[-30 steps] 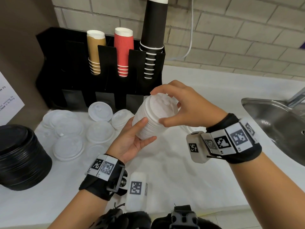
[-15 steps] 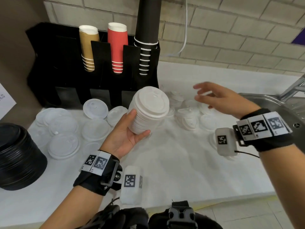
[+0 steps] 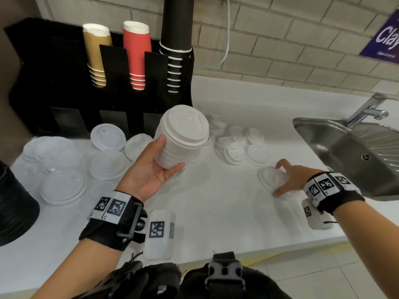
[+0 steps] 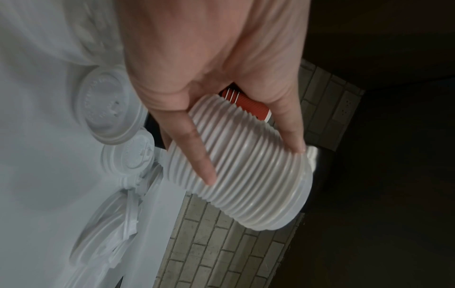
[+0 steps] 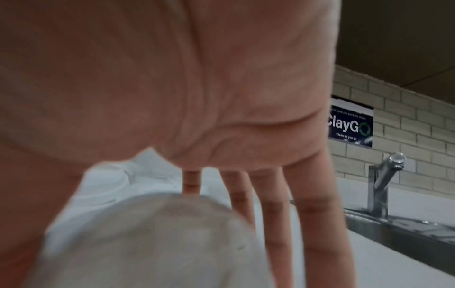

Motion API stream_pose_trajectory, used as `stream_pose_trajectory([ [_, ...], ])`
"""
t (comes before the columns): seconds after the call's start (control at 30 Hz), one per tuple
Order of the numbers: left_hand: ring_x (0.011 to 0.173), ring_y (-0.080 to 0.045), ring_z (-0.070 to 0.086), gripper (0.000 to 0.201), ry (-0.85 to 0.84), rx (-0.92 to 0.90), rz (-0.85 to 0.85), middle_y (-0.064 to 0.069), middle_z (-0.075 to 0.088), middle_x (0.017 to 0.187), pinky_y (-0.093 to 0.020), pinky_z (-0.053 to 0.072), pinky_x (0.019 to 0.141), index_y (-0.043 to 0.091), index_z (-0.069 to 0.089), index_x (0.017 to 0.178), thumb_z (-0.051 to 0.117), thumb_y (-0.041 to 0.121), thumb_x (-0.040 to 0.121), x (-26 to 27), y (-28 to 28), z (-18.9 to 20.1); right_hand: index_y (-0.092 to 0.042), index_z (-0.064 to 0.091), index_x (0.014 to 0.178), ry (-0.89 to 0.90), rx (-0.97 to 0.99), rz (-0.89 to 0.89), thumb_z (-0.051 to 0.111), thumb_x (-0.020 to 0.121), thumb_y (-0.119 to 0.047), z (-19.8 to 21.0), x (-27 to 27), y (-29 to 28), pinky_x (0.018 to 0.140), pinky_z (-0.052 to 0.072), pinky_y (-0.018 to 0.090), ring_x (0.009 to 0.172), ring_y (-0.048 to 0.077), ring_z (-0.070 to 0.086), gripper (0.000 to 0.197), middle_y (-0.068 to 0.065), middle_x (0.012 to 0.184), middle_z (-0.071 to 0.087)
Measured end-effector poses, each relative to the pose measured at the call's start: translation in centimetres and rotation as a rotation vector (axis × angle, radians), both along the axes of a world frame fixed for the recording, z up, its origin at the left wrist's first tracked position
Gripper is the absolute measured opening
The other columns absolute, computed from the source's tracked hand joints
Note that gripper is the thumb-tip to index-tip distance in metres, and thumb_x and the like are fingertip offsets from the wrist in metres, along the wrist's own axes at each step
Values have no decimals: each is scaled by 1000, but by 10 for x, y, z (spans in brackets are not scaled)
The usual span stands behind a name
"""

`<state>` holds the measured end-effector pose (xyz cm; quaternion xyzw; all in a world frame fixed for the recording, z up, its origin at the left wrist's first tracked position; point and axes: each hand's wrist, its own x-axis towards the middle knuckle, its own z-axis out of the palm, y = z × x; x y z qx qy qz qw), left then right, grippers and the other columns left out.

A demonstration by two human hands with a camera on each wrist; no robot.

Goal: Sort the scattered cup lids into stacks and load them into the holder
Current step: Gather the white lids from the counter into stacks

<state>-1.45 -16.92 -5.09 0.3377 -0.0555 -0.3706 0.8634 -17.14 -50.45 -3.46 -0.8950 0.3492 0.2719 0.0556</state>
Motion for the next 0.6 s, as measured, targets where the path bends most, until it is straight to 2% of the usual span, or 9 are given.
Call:
stream_pose_trajectory([
  [0.1, 98, -16, 71, 23, -11, 10, 11, 4, 75, 102, -28, 60, 64, 30, 81, 85, 60, 36, 78, 0, -2, 1, -27, 18, 139, 1, -1, 16, 84, 64, -37, 4, 0, 6, 91, 49, 43, 95, 28, 59, 100, 4, 104, 57],
  [0.2, 98, -15, 71, 23, -21, 14, 17, 5, 75, 102, -27, 60, 64, 30, 81, 85, 60, 37, 78, 0, -3, 1, -34, 10, 141, -21, 26, 95, 84, 62, -32, 18, 5, 13, 86, 51, 41, 92, 26, 59, 108, 2, 99, 54],
  [0.33, 98, -17, 71, 23, -10, 21, 15, 3, 75, 103, -27, 60, 64, 29, 81, 86, 61, 37, 77, 0, -7, 2, -43, 11, 141, -74, 176, 175, 88, 56, -42, 28, 21, 29, 95, 46, 42, 113, 24, 51, 115, -3, 122, 43],
  [0.43, 98, -18, 71, 22, -8, 23, 16, 2, 75, 103, -28, 60, 64, 28, 80, 88, 62, 36, 78, 0, -10, 1, -40, 17, 145, -85, 122, 180, 88, 59, -40, 28, 28, 28, 100, 44, 44, 121, 23, 47, 111, -2, 132, 39],
  [0.5, 98, -18, 72, 22, -8, 22, 11, 1, 75, 103, -29, 60, 63, 27, 80, 89, 62, 36, 78, -1, -11, 1, -36, 24, 145, -29, 15, 172, 86, 64, -32, 23, 29, 21, 96, 47, 43, 116, 26, 51, 101, 3, 130, 41],
  [0.6, 97, -18, 72, 22, 0, 30, 11, 2, 75, 102, -29, 60, 63, 27, 80, 87, 63, 36, 77, -2, -13, 1, -37, 29, 142, 35, -24, 147, 84, 67, -27, 11, 28, 12, 88, 51, 41, 106, 28, 56, 93, 3, 115, 42],
])
